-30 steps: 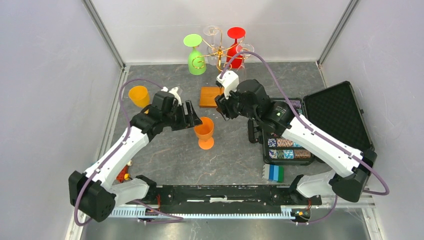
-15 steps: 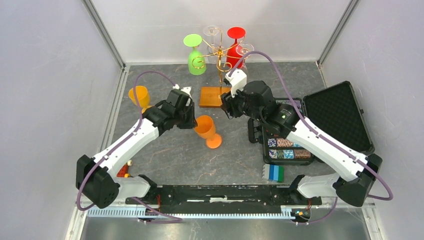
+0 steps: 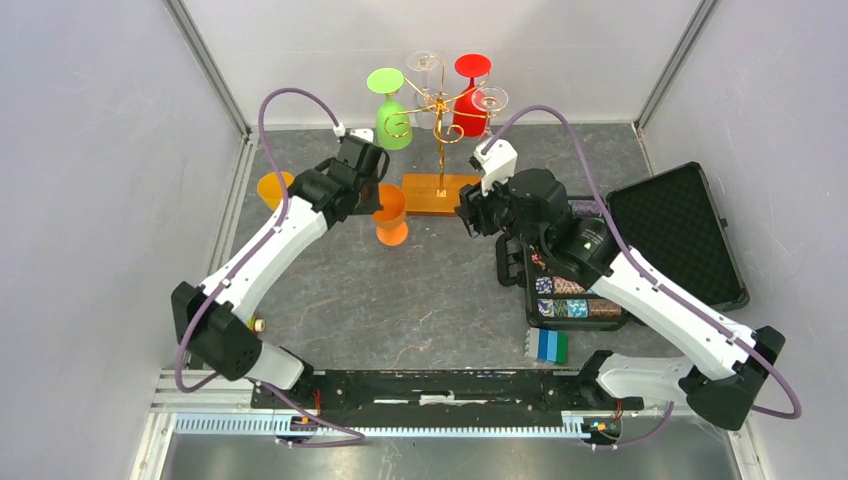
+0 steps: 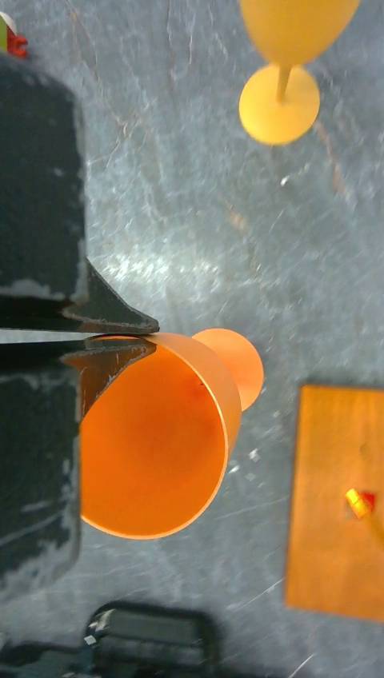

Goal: Take the wine glass off the wine glass rack

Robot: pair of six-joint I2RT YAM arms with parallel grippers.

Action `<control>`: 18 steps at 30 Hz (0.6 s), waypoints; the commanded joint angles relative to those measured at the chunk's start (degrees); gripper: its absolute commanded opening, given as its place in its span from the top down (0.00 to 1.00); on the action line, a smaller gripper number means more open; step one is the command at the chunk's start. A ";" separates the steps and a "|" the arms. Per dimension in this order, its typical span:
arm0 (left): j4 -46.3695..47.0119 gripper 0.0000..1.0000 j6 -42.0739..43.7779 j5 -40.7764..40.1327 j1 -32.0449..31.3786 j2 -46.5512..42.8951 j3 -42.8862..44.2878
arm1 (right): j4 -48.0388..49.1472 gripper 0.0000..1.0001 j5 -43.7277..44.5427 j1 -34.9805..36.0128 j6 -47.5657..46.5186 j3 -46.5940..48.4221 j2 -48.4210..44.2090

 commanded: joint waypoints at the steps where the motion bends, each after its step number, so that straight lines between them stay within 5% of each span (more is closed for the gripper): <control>1: -2.31 0.98 2.93 -5.22 5.74 5.02 5.36 | 2.26 0.42 2.15 -0.55 0.30 -1.17 -2.60; 6: -2.43 0.98 2.23 -4.45 13.01 9.49 7.67 | 2.29 0.41 3.69 -1.23 0.21 -2.58 -4.53; 18: -1.98 0.98 0.27 -4.69 19.35 14.86 9.46 | 2.27 0.40 5.49 -2.65 -0.44 -3.34 -6.17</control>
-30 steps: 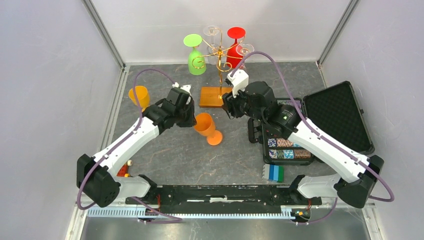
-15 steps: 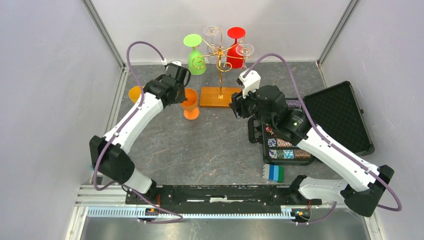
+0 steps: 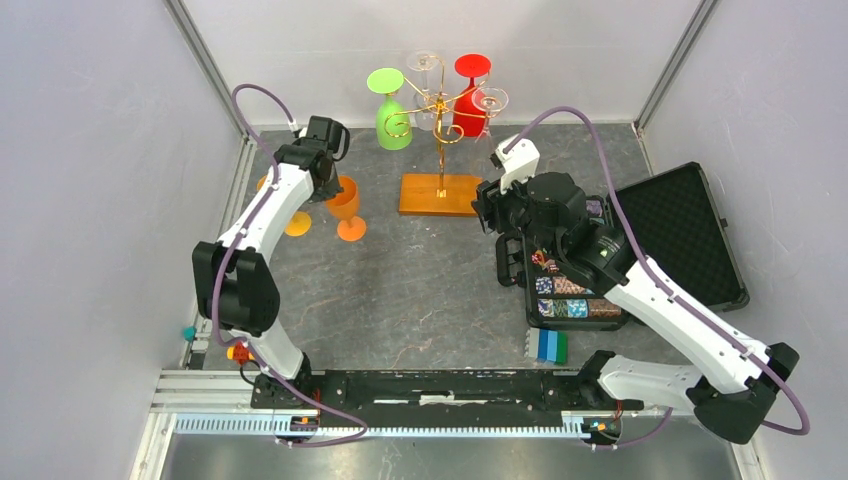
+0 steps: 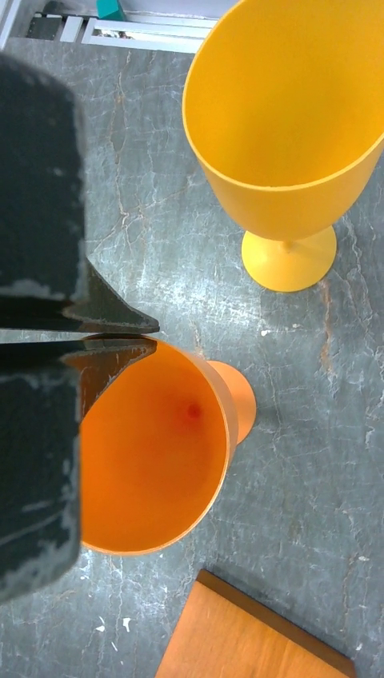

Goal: Take the wine glass off the wine glass rack

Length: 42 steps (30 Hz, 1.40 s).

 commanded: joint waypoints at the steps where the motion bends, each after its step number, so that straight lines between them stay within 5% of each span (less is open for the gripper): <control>1: 0.99 0.98 -0.36 -0.42 1.45 0.46 2.75 | 1.88 0.40 1.65 -0.61 -0.51 -0.62 -1.72; 12: 3.24 0.94 -1.41 1.63 3.71 1.62 4.53 | 2.08 0.40 1.49 -1.16 -0.40 -1.52 -2.03; 27: 2.96 0.43 -1.91 8.24 5.74 -5.14 11.87 | 2.08 0.37 0.61 -1.51 1.20 -1.59 -3.60; 35: 20.79 0.13 -12.32 30.96 6.76 -7.20 11.14 | 2.76 0.34 -0.57 -1.50 3.23 -2.46 -4.86; 42: 37.75 0.05 -27.99 36.84 6.76 -5.71 7.89 | 4.87 0.33 -4.31 -1.50 6.10 -5.42 -6.74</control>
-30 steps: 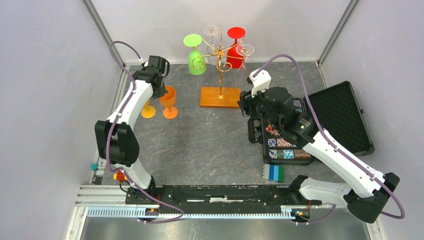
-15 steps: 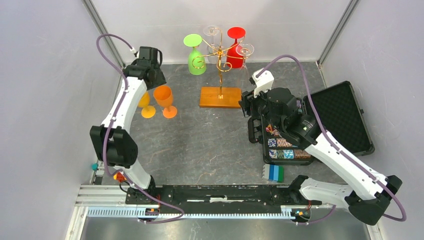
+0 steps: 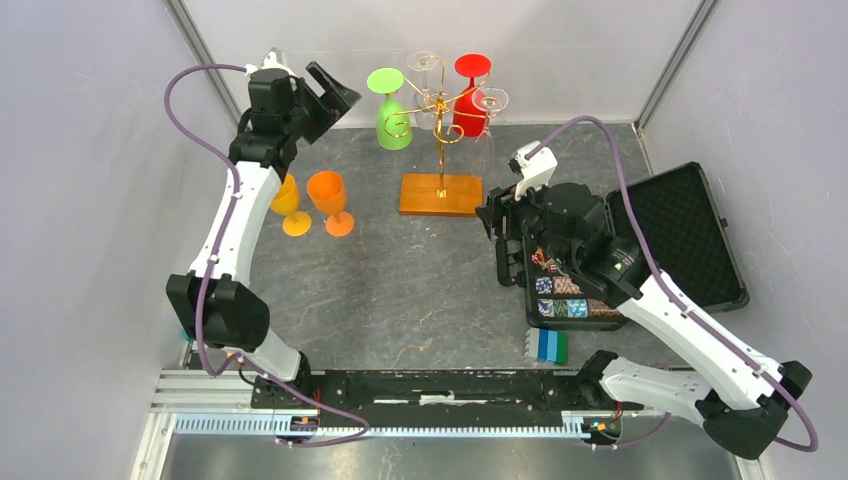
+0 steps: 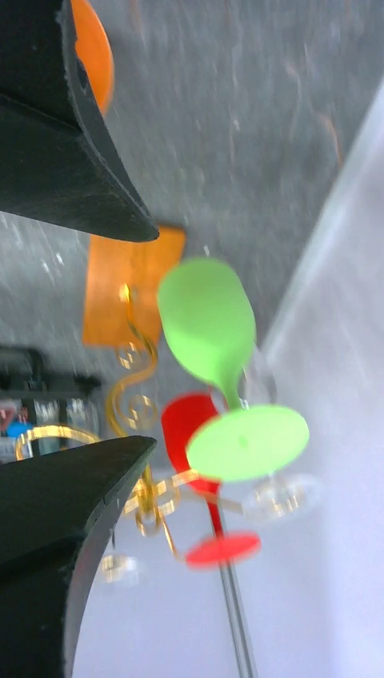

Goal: Take the wine glass off the wine glass rack

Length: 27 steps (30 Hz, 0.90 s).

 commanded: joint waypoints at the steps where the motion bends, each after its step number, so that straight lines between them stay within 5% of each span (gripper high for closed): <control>1: 15.90 0.05 -13.17 6.97 0.36 1.16 -1.29 | 3.51 0.33 -3.19 -0.26 2.80 -1.69 -1.81; 11: 23.10 0.12 -24.12 14.04 0.36 10.64 1.88 | 5.20 0.32 -4.82 -0.26 5.14 -4.01 -3.34; 19: 29.07 0.38 -29.87 16.63 0.46 13.70 2.48 | 5.14 0.32 -5.11 -0.21 5.05 -3.95 -4.28; 27: 28.94 0.51 -29.32 16.96 0.46 14.22 3.24 | 5.23 0.32 -4.90 -0.24 5.10 -4.49 -4.24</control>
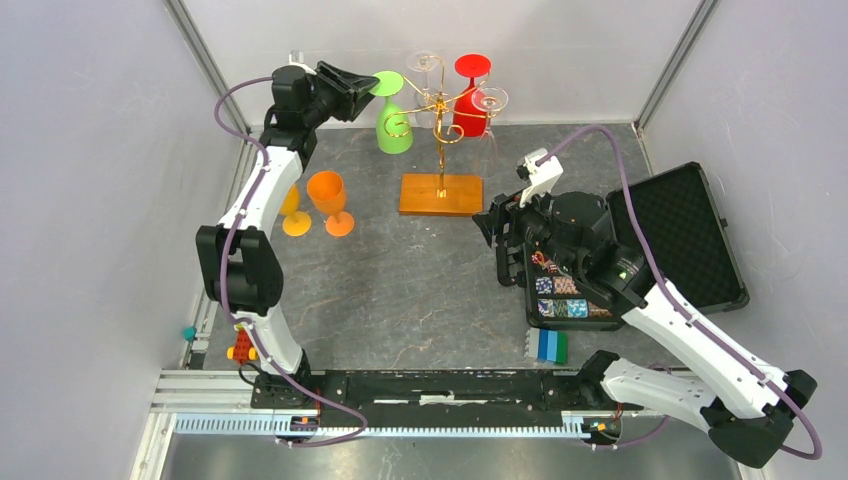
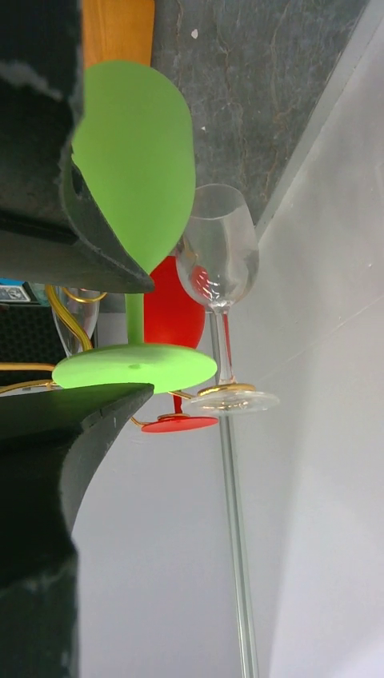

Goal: Take the wine glass off the wine glass rack

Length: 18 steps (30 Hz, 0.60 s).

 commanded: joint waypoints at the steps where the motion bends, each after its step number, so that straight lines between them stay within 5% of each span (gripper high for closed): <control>1: 2.73 0.52 -1.51 1.72 0.24 0.50 3.20 | 2.49 0.32 -0.41 -0.21 0.69 -0.42 -0.81; 14: 1.79 0.98 -0.77 2.50 0.20 -2.04 2.76 | 3.22 0.32 -0.25 -0.21 1.06 -1.23 -1.36; 18: 3.64 0.98 -2.47 3.18 0.24 -3.02 2.17 | 3.18 0.32 -0.05 -0.19 1.09 -1.37 -1.54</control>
